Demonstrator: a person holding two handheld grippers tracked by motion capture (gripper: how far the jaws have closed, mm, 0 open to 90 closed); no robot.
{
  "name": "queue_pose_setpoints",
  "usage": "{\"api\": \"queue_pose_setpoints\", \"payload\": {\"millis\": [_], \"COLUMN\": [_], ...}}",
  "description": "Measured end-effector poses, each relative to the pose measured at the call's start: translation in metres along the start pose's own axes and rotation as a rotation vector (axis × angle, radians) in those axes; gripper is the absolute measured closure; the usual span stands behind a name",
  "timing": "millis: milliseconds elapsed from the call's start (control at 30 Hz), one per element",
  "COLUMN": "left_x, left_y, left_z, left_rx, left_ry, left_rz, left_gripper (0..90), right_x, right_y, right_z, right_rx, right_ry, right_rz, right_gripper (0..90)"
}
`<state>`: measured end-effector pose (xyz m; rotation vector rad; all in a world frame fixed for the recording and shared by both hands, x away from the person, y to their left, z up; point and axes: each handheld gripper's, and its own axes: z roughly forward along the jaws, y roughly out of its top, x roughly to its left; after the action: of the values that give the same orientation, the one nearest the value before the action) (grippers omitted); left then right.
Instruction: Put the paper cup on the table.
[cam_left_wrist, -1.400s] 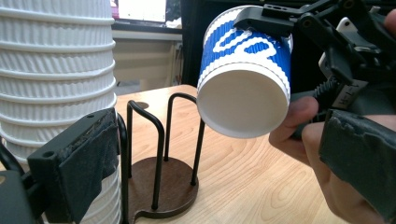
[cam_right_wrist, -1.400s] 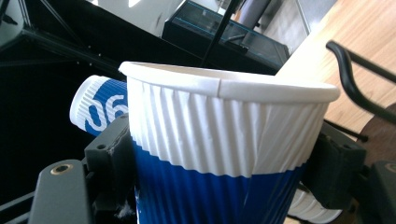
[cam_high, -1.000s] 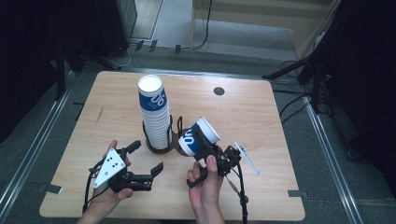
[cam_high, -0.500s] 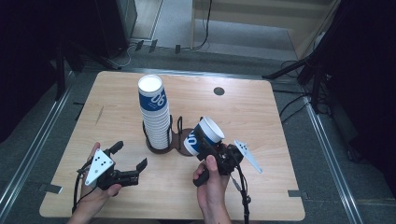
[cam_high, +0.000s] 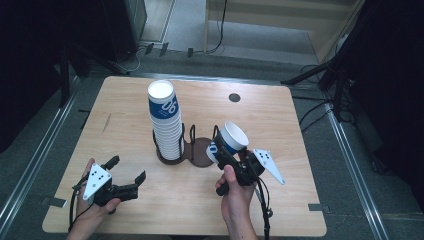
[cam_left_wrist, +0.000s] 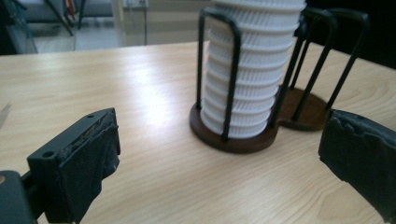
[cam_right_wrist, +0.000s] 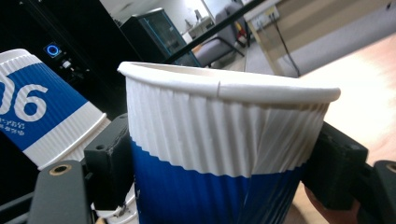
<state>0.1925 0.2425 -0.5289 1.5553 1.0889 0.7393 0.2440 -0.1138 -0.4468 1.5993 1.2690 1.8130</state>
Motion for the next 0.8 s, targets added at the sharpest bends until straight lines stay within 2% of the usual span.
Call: {"api": "queue_pose_setpoints", "payload": {"millis": [167,200,433,567,733,800], "left_x": [0.009,0.013,0.023,0.030,0.035,0.037], "left_y": [-0.005,-0.008,-0.014,-0.014,-0.015,-0.016], "left_z": [-0.006,-0.009,-0.019,-0.021,-0.023,-0.023], "left_rx": [0.019,0.029,0.048,0.045,0.054,0.059], "left_ry": [0.031,0.053,0.093,0.120,0.137,0.142], "left_rz": [0.000,0.010,0.032,0.012,0.019,0.021], "left_gripper": [0.0,0.0,0.0,0.0,0.0,0.0], "right_x": [-0.003,-0.003,-0.005,-0.007,-0.011,-0.015], "right_y": [0.002,0.002,0.004,0.005,0.006,0.008], "right_z": [0.001,0.001,0.005,0.009,0.013,0.016], "right_rx": [-0.022,-0.027,-0.060,-0.065,-0.066,-0.066], "right_ry": [-0.005,-0.008,-0.044,-0.047,-0.053,-0.067], "right_rz": [-0.057,-0.066,-0.186,-0.222,-0.255,-0.282], "right_gripper": [21.8,21.8,21.7,21.6,21.6,21.6]}}
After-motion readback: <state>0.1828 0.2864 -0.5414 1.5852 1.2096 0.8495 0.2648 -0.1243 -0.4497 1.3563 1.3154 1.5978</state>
